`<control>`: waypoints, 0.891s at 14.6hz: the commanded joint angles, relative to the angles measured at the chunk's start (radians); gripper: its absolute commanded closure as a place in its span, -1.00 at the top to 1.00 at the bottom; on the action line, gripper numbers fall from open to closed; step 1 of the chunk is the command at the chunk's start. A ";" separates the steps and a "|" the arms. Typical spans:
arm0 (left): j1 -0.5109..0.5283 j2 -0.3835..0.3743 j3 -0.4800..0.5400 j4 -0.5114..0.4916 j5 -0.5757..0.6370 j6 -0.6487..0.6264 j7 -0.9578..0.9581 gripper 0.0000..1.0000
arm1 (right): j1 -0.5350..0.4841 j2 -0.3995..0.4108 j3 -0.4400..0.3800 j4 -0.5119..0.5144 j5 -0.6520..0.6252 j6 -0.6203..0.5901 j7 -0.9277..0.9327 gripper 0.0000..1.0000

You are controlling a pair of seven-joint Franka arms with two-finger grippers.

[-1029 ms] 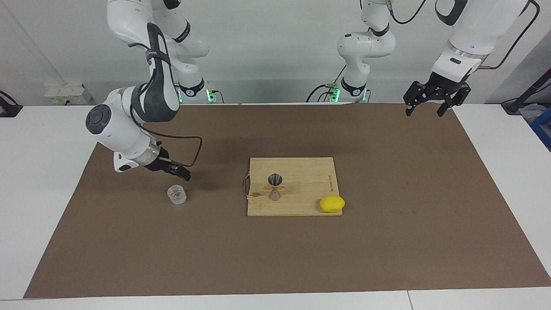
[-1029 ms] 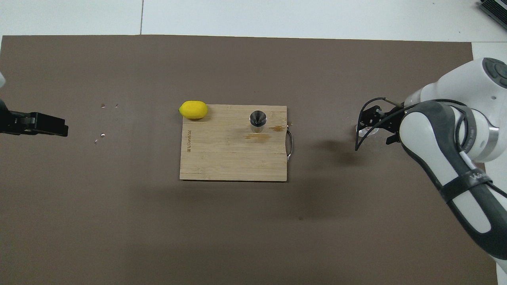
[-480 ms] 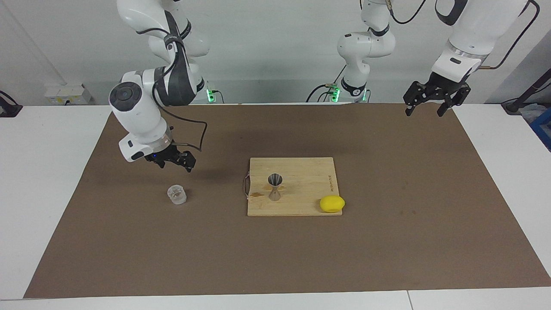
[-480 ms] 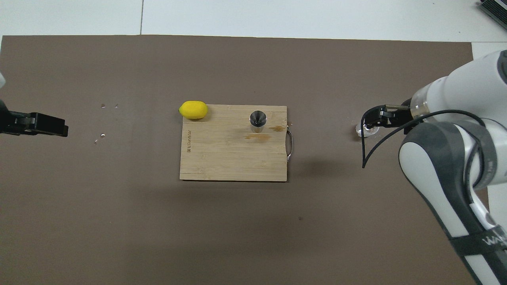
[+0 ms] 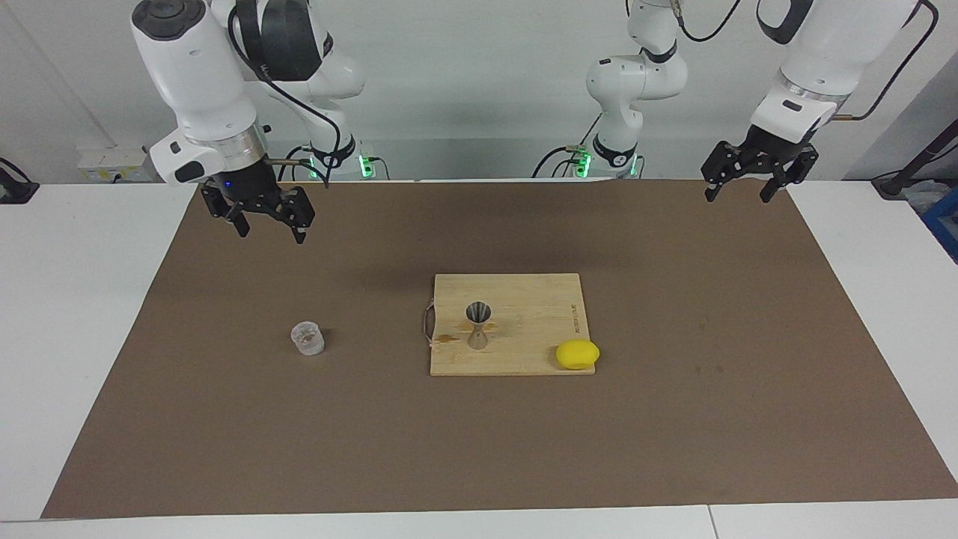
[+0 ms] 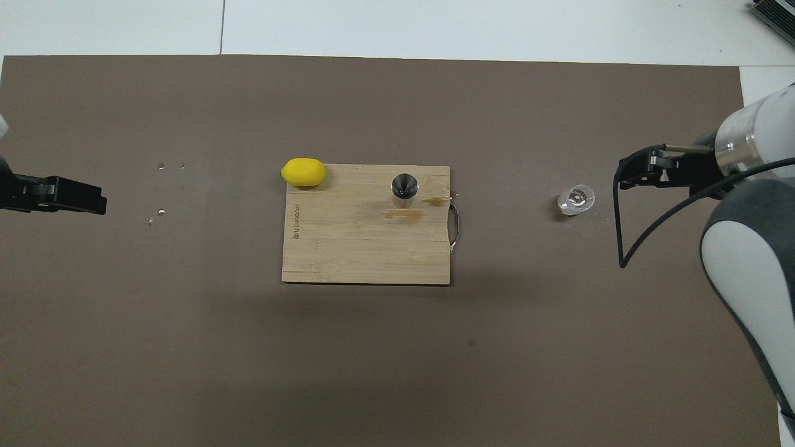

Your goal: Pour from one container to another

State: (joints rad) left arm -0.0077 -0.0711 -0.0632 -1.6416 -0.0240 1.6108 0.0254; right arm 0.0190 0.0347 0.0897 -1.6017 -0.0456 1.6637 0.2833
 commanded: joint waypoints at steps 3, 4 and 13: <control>0.002 -0.018 0.002 -0.010 -0.007 -0.012 -0.001 1.00 | -0.010 -0.027 0.007 0.022 -0.022 -0.097 -0.024 0.98; 0.002 -0.018 0.002 -0.010 -0.008 -0.012 -0.001 1.00 | -0.011 -0.029 0.007 0.017 -0.014 -0.102 -0.026 0.99; 0.002 -0.018 0.002 -0.010 -0.007 -0.012 -0.001 1.00 | -0.027 -0.067 -0.001 -0.040 0.041 -0.145 -0.065 0.99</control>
State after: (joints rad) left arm -0.0077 -0.0711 -0.0631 -1.6416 -0.0240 1.6108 0.0254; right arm 0.0178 0.0077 0.0888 -1.5958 -0.0420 1.5139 0.2504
